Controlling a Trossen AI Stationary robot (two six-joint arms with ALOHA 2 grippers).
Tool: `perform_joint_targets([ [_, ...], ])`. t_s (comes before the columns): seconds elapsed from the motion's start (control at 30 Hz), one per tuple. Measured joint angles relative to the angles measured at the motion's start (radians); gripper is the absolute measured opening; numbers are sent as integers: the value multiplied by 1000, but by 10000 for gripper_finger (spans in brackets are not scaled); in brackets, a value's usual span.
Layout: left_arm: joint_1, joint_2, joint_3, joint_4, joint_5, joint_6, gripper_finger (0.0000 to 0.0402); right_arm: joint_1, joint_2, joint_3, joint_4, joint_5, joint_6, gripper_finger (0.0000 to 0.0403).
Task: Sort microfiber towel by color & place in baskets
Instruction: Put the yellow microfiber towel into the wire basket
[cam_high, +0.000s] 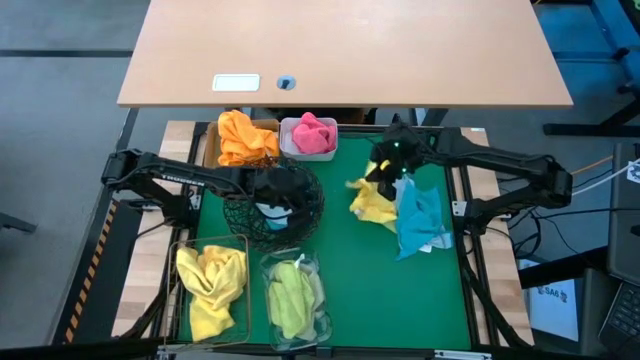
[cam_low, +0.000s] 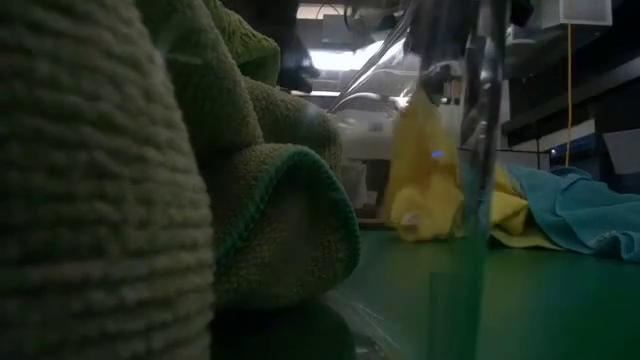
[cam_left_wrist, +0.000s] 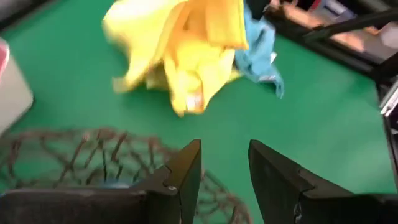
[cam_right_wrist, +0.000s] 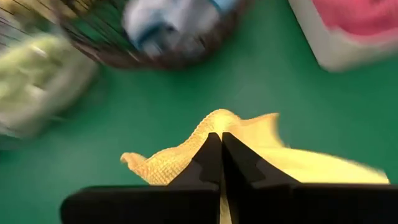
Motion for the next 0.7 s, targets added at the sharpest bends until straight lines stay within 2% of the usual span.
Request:
perform_joint_targets([
  [0.37,0,0,0,243,-109,237,127,0,0,190,3,-218,0,1],
  [0.53,0,0,0,327,-109,341,128,1,0,229,6,-254,0,1],
  [0.7,8,0,0,380,-106,344,149,14,0,240,21,-263,0,1],
])
